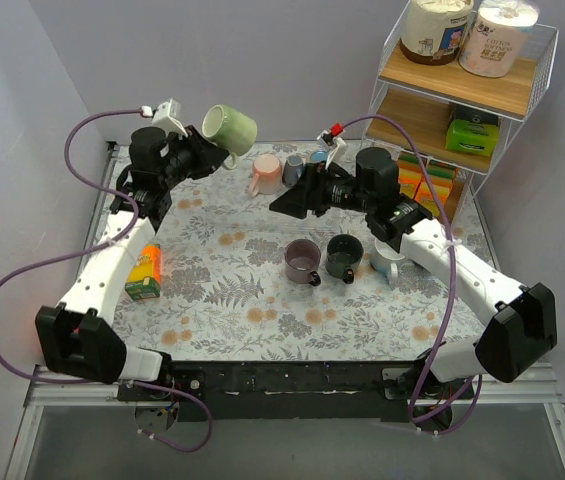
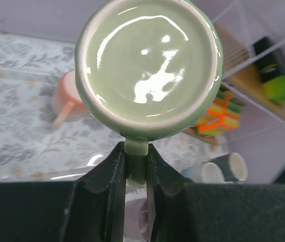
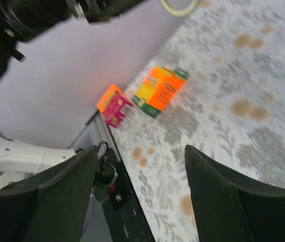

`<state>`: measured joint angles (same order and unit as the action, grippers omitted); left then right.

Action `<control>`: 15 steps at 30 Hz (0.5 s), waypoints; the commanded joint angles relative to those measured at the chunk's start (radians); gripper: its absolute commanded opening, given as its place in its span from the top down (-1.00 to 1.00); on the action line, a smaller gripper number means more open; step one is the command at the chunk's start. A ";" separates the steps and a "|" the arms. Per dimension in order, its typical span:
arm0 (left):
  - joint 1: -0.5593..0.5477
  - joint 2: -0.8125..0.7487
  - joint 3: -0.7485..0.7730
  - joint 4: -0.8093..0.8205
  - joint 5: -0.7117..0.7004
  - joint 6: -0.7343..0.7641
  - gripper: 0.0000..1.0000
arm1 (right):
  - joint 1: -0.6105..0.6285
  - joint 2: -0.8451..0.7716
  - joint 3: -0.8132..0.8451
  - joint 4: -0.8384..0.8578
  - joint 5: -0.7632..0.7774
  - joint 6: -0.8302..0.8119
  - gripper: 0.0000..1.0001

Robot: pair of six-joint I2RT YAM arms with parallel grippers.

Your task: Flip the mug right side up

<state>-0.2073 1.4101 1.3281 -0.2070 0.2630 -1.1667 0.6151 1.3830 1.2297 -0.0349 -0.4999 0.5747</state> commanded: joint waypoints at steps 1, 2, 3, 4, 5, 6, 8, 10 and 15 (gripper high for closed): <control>-0.009 -0.198 -0.062 0.267 0.177 -0.189 1.00 | -0.003 0.053 -0.016 0.579 -0.216 0.279 -0.54; -0.009 -0.220 -0.075 0.290 0.188 -0.215 1.00 | 0.001 0.083 -0.006 0.614 -0.216 0.331 -0.54; -0.009 -0.239 -0.092 0.331 0.205 -0.269 1.00 | 0.005 0.099 0.010 0.666 -0.219 0.347 -0.54; -0.012 -0.275 -0.099 0.351 0.209 -0.290 1.00 | 0.006 0.111 0.031 0.687 -0.215 0.368 -0.55; -0.012 -0.290 -0.107 0.368 0.211 -0.310 1.00 | 0.014 0.132 0.042 0.725 -0.209 0.379 -0.55; -0.014 -0.302 -0.113 0.404 0.217 -0.358 1.00 | 0.015 0.139 0.050 0.751 -0.195 0.390 -0.54; -0.015 -0.338 -0.132 0.458 0.222 -0.398 1.00 | 0.021 0.152 0.063 0.820 -0.172 0.421 -0.55; -0.014 -0.356 -0.148 0.489 0.228 -0.454 1.00 | 0.028 0.162 0.079 0.855 -0.157 0.430 -0.45; -0.017 -0.367 -0.144 0.524 0.254 -0.499 1.00 | 0.046 0.202 0.168 0.906 -0.178 0.447 -0.43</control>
<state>-0.2199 1.0729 1.1713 0.1776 0.4866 -1.5837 0.6437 1.5864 1.3056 0.6899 -0.6624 0.9783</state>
